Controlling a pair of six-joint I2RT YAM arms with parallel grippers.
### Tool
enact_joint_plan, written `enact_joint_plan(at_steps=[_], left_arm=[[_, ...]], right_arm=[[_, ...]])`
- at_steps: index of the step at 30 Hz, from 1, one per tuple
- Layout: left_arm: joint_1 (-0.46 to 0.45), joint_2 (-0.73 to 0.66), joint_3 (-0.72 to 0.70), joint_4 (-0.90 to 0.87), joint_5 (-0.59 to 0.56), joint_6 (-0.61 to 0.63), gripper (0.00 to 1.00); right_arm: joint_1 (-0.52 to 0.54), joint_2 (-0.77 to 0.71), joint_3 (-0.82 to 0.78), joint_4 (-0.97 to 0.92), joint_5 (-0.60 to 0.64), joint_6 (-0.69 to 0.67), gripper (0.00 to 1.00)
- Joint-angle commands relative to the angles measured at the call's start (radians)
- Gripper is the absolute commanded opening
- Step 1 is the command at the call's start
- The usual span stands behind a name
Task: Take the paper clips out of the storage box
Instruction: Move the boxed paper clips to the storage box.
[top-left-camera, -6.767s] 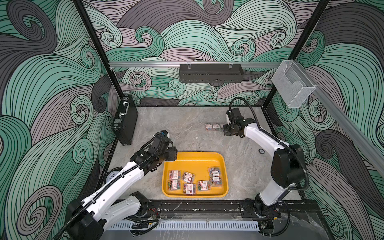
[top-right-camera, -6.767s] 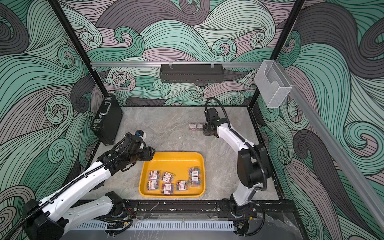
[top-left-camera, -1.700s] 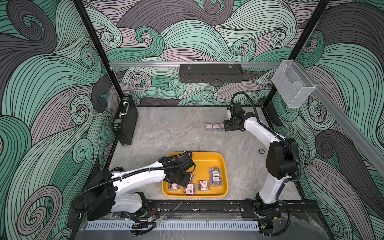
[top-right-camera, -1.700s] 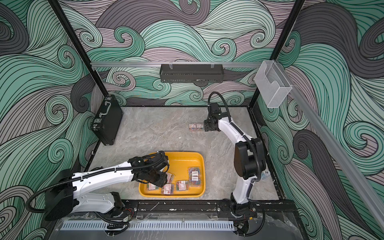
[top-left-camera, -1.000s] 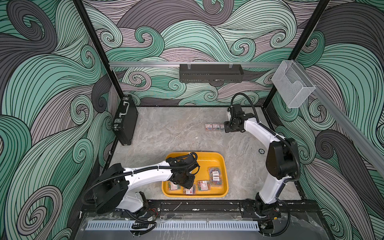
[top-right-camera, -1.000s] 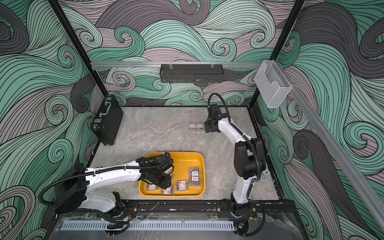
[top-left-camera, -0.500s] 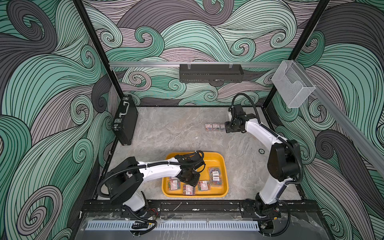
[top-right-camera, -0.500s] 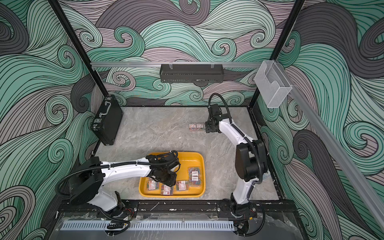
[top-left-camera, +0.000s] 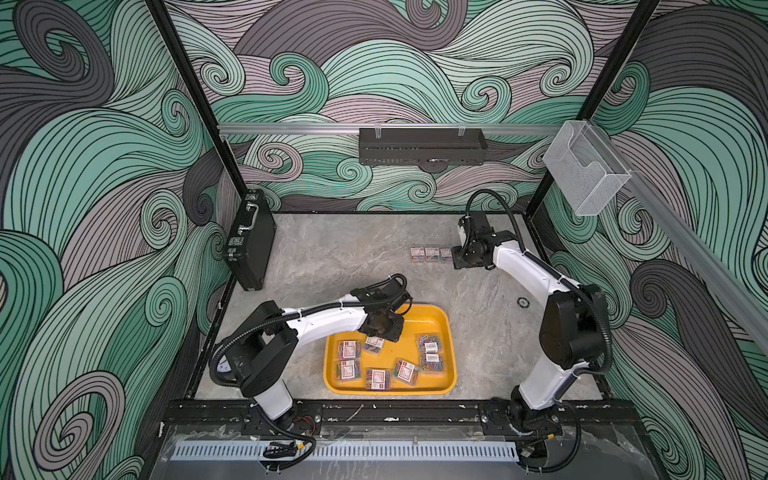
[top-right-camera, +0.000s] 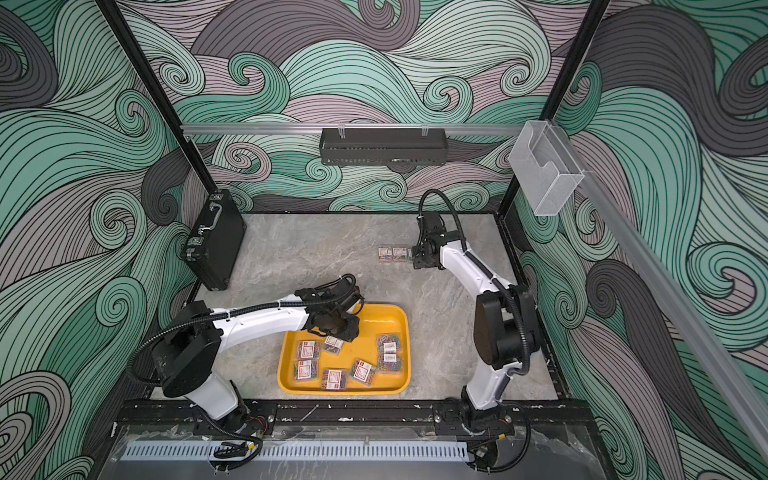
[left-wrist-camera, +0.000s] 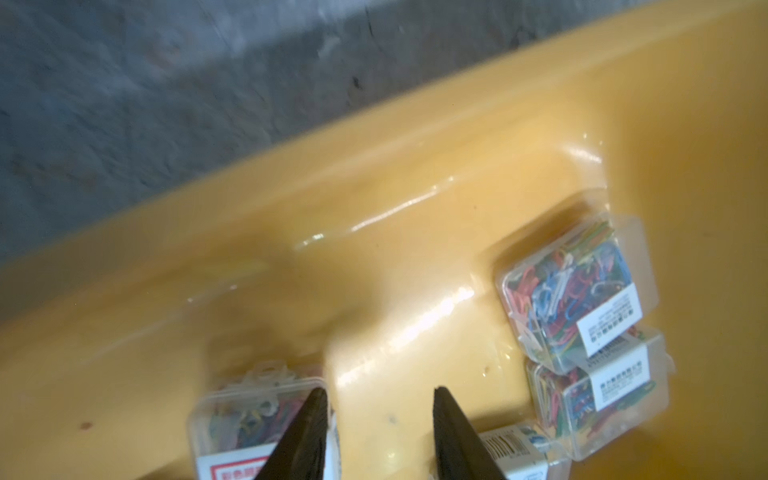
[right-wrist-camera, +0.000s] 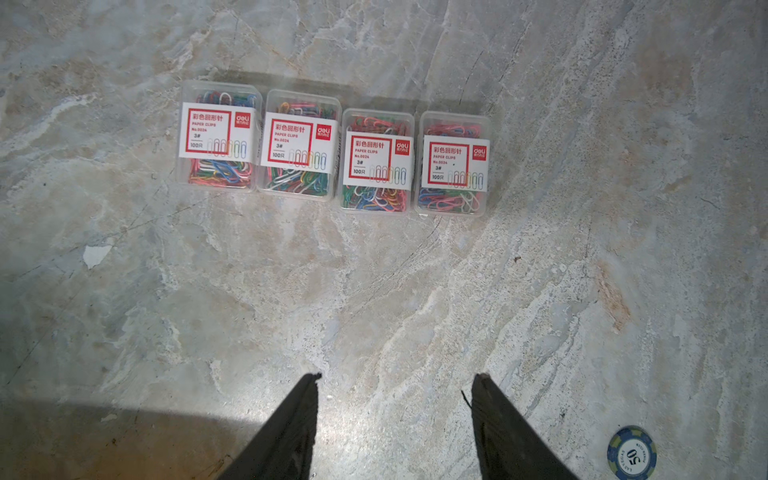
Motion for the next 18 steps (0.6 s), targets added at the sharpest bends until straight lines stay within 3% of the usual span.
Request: enact_joint_plan(at_steps=[1,10,18], left_arm=[[0.007,-0.075,0.023,-0.05,-0.043,0.033,0.44],[0.029,-0.179,-0.063,-0.135,-0.072,0.013,0.57],[0.03,-0.158,-0.106,-0.145,-0.072,0.005,0.62]], right_arm=[[0.005,-0.04,-0.023,0.001,-0.008,0.009,0.6],[0.011,-0.07,-0.053,0.015,-0.014,0.014,0.6],[0.02,-0.063,-0.048,0.017,-0.021,0.02,0.61]])
